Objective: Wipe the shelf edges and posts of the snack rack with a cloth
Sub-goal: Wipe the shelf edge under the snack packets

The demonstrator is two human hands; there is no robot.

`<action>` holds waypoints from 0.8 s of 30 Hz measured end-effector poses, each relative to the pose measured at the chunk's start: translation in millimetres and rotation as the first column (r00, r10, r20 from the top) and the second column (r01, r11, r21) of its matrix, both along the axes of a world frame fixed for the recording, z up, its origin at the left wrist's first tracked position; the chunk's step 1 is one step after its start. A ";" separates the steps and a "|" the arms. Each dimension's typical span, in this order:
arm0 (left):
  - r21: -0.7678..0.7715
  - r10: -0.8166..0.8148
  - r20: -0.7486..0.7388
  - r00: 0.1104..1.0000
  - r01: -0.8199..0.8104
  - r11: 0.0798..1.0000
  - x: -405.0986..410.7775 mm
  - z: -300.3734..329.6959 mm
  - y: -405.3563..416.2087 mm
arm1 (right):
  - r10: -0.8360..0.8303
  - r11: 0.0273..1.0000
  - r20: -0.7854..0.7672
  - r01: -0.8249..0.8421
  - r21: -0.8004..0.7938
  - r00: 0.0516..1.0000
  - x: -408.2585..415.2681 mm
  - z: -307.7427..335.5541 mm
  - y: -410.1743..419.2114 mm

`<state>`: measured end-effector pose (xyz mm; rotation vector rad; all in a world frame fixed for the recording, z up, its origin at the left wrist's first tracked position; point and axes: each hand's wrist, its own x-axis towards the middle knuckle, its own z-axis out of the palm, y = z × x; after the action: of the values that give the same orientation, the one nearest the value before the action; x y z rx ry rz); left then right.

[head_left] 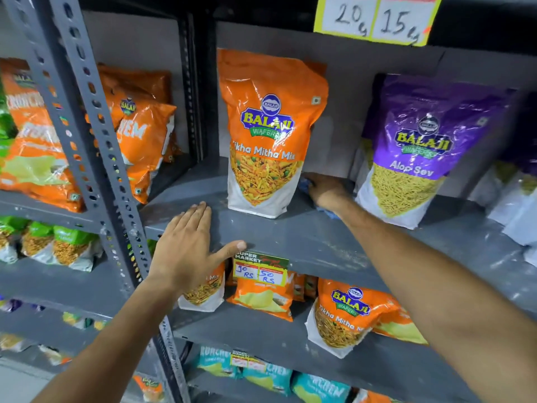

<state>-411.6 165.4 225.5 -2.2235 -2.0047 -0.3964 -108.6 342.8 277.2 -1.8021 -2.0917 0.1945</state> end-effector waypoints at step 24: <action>-0.013 -0.022 0.044 0.999 0.023 1.000 -1.3 4.0 -4.4 | 0.158 0.986 -0.075 -0.153 0.066 0.985 -6.6 -18.2 -154.2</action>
<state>-412.9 160.9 229.5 -2.2668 -2.0117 -0.4393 -115.2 188.6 259.0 -1.5711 -2.1583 0.2384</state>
